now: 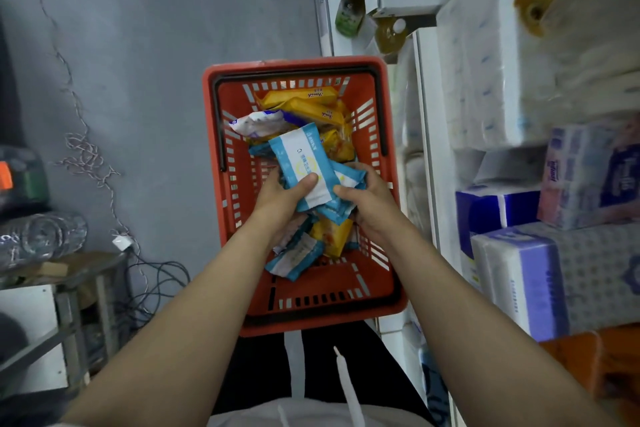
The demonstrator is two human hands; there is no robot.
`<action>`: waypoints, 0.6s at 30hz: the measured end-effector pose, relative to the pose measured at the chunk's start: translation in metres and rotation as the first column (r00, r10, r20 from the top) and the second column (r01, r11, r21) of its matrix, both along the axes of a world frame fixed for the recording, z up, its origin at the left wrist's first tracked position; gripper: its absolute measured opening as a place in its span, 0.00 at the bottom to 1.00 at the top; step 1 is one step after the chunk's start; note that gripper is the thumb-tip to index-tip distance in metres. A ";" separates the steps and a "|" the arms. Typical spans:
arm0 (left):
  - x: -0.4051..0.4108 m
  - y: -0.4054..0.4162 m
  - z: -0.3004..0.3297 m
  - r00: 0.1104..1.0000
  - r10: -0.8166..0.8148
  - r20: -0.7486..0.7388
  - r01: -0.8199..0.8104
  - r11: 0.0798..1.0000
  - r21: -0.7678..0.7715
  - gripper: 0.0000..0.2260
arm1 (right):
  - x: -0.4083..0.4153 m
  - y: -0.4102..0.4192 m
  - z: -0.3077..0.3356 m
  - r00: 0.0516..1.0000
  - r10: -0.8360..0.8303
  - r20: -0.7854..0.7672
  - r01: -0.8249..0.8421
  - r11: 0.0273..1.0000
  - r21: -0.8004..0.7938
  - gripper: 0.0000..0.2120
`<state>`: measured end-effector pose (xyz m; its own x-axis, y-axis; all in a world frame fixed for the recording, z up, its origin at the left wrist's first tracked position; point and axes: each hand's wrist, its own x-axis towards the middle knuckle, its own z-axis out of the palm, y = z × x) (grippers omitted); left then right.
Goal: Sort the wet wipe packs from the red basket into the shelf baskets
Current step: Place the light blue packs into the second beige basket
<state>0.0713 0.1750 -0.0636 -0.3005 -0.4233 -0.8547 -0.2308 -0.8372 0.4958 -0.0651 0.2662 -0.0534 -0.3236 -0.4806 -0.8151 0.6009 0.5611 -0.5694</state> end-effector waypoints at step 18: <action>0.031 0.033 0.071 0.960 -0.281 -0.009 0.260 0.901 -0.347 0.28 | 0.023 0.023 0.058 0.953 -0.127 -0.274 0.127 0.992 -0.018 0.10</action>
<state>0.1021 0.2083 0.0077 -0.4888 -0.5800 -0.6517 -0.3871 -0.5252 0.7578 -0.0419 0.2892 0.0047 -0.5931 -0.4215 -0.6860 0.4875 0.4901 -0.7226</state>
